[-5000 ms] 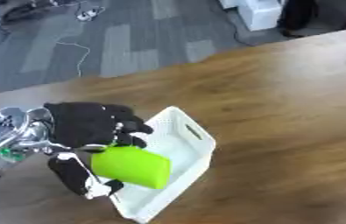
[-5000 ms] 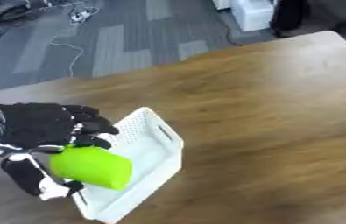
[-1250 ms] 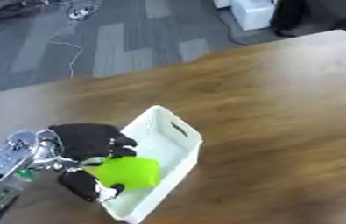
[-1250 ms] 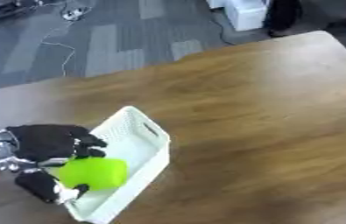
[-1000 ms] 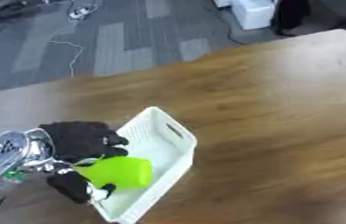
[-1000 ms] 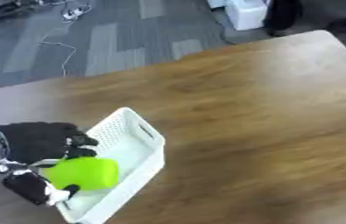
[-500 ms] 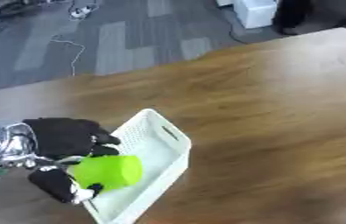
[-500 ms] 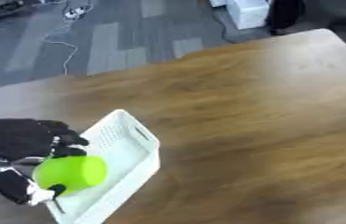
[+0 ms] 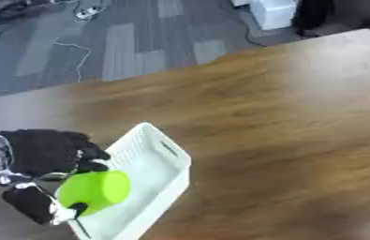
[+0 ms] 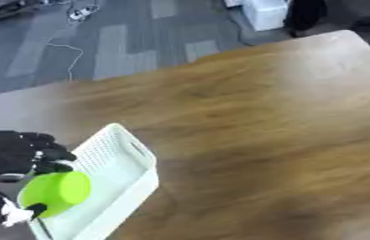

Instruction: Pick up objects on the table and place them in the box.

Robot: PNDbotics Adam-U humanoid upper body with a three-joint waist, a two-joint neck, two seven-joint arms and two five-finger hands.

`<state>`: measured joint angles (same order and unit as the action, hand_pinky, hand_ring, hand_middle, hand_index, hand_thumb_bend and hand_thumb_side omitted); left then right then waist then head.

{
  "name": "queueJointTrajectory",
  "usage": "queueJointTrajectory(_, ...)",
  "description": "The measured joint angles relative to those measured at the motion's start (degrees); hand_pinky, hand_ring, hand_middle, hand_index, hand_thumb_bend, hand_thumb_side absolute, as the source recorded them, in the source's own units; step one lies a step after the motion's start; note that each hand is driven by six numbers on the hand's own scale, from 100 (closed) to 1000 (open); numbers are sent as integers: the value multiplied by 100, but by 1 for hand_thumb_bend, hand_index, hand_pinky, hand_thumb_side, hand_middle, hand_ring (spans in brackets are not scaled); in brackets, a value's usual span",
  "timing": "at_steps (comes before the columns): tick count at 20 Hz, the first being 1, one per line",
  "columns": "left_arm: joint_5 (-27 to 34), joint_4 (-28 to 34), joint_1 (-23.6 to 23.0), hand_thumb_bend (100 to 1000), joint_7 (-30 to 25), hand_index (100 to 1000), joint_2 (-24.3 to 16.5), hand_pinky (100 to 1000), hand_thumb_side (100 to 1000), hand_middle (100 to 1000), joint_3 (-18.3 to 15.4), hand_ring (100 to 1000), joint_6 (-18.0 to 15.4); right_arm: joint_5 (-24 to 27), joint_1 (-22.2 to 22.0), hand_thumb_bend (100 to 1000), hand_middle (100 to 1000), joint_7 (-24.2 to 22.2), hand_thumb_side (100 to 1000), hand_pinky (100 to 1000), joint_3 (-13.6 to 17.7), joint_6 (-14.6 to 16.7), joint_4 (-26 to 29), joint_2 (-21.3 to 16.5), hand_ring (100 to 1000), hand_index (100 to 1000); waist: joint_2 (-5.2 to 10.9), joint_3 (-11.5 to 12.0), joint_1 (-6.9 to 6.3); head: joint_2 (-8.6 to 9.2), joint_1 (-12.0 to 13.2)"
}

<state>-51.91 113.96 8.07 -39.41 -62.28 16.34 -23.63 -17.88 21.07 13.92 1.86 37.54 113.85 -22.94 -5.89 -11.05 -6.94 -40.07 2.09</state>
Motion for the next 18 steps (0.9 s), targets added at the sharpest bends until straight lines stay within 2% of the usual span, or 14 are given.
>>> queueJointTrajectory(2,-142,3,-281,531,28,1000,-138,1000,1000,1000,-92,1000,-28,-26,-39,244,488,2,1000,351,1,-2,0,-25,470,567,2,47,-2,-4,-13)
queueJointTrajectory(6,-498,17,-787,629,67,1000,-375,1000,1000,1000,-279,1000,16,-69,-94,243,488,23,1000,350,1,-22,0,-50,470,567,28,133,-3,-8,-80)
queueJointTrajectory(8,-618,17,-907,611,149,1000,-395,1000,1000,1000,-379,1000,110,-85,-107,242,488,25,1000,349,0,-24,0,-78,470,568,35,162,-3,-8,-114)
queueJointTrajectory(10,-612,16,-877,572,407,1000,-378,1000,1000,1000,-542,1000,237,-99,-146,243,488,32,1000,350,0,-30,0,-93,470,569,38,167,0,-8,-121)
queueJointTrajectory(11,-568,16,-817,478,627,1000,-356,1000,1000,1000,-636,1000,302,-106,-146,243,488,37,1000,350,0,-35,0,-93,470,569,39,167,2,-8,-139)
queueJointTrajectory(12,-474,16,-752,462,916,1000,-308,1000,1000,1000,-709,1000,357,-110,-146,243,488,41,1000,350,0,-39,0,-93,470,569,39,165,4,-6,-161)
queueJointTrajectory(13,-370,16,-707,358,1227,1000,-267,1000,1000,1000,-766,1000,394,-112,-146,243,488,47,1000,350,0,-44,0,-93,470,569,39,163,6,-5,-165)
queueJointTrajectory(14,-259,16,-670,313,1553,1000,-228,1000,1000,1000,-817,1000,420,-119,-146,244,488,51,1000,350,0,-47,0,-93,470,569,39,162,7,-5,-166)
queueJointTrajectory(16,-17,16,-630,288,2105,1000,-170,1000,1000,1000,-922,1000,455,-125,-146,245,488,53,1000,350,0,-48,0,-93,470,569,39,160,9,-4,-166)
queueJointTrajectory(18,246,16,-615,295,2398,1000,-118,1000,1000,1000,-1051,1000,485,-126,-146,245,488,54,1000,350,0,-48,0,-93,470,569,39,159,9,-5,-167)
